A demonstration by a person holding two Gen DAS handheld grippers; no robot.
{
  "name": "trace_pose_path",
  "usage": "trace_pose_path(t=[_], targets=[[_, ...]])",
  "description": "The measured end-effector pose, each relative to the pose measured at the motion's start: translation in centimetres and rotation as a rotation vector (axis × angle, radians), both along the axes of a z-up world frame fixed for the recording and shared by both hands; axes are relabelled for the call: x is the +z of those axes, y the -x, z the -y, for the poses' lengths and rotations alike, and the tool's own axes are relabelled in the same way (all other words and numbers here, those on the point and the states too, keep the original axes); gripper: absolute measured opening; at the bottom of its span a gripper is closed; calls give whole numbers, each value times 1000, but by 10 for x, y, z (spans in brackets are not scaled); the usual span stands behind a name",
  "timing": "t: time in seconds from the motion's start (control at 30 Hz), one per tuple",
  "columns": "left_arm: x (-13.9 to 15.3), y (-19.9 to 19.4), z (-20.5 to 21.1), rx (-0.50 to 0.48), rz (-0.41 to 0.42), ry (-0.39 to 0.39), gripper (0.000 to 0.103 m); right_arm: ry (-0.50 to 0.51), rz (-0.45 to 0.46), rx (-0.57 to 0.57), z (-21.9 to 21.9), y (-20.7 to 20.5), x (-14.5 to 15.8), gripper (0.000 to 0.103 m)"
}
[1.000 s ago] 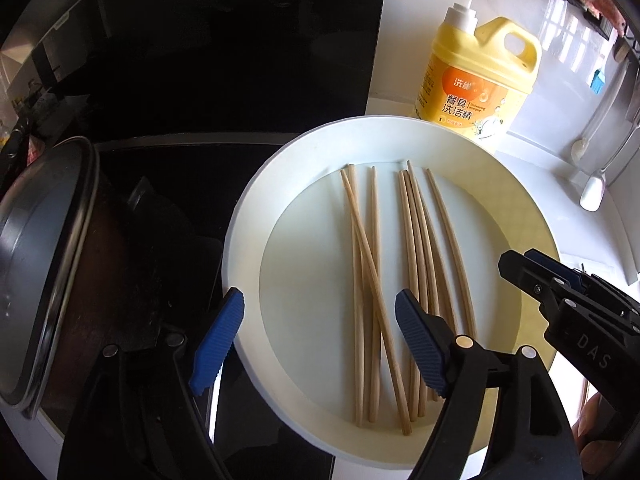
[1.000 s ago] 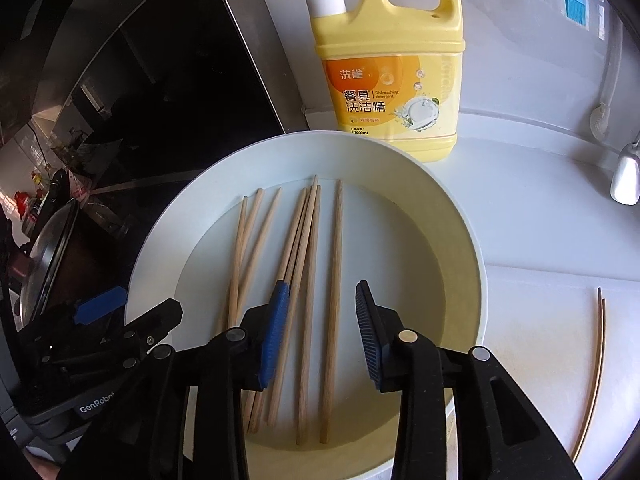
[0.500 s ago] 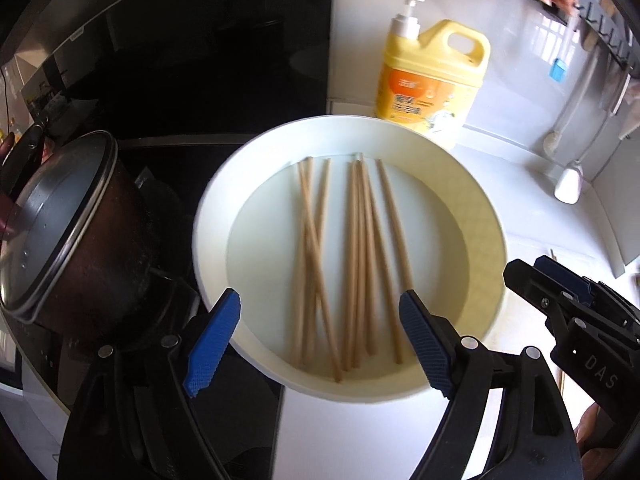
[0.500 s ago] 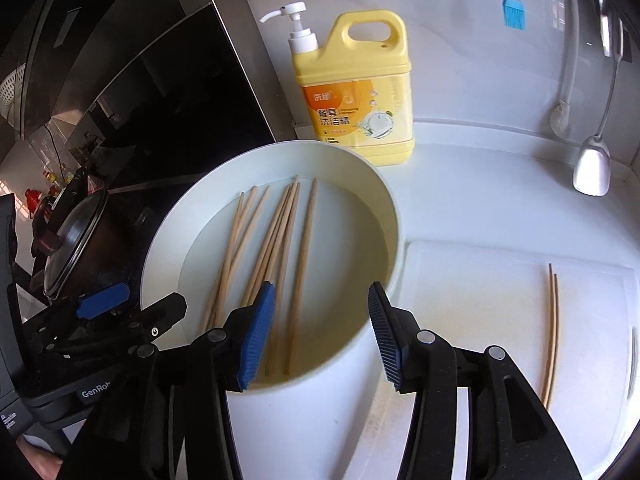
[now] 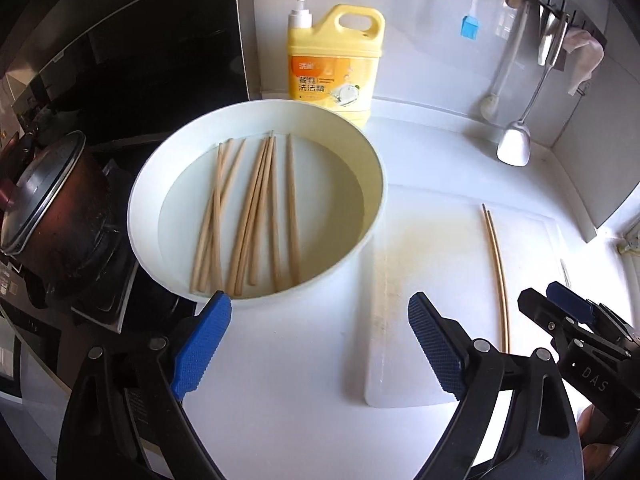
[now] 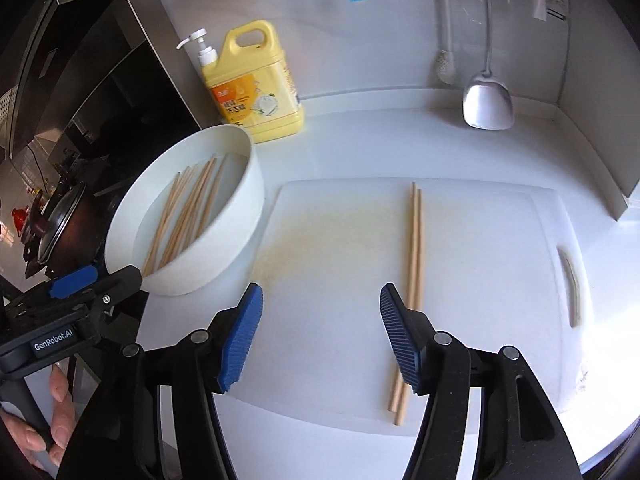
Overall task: Organize utensils
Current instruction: 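Move both open tools back to the last two chopsticks on the board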
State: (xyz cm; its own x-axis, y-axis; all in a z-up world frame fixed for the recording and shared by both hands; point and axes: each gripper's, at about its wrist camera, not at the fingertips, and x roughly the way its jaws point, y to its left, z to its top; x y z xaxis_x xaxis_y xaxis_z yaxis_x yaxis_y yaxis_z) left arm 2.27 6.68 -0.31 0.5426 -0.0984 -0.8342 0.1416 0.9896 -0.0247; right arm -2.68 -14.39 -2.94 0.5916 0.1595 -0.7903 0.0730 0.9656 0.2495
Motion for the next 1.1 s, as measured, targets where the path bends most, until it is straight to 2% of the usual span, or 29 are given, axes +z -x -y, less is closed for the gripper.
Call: trace_pose_path(t=[0.27, 0.47, 0.6, 0.8, 0.93, 1.1], targets=[[-9, 43, 36, 14, -5, -6, 89, 0, -27, -40, 54, 39, -28, 62], [-21, 57, 49, 15, -47, -3, 89, 1, -85, -66, 71, 48, -51, 62], [-26, 55, 54, -15, -49, -9, 89, 31, -83, -91, 74, 51, -56, 62], [-27, 42, 62, -84, -3, -31, 89, 34, -65, -169, 74, 41, -61, 62], [-33, 34, 63, -123, -9, -2, 89, 67, -72, -205, 68, 30, -67, 62], [-43, 23, 66, -156, -5, 20, 89, 86, -28, -235, 61, 23, -71, 63]])
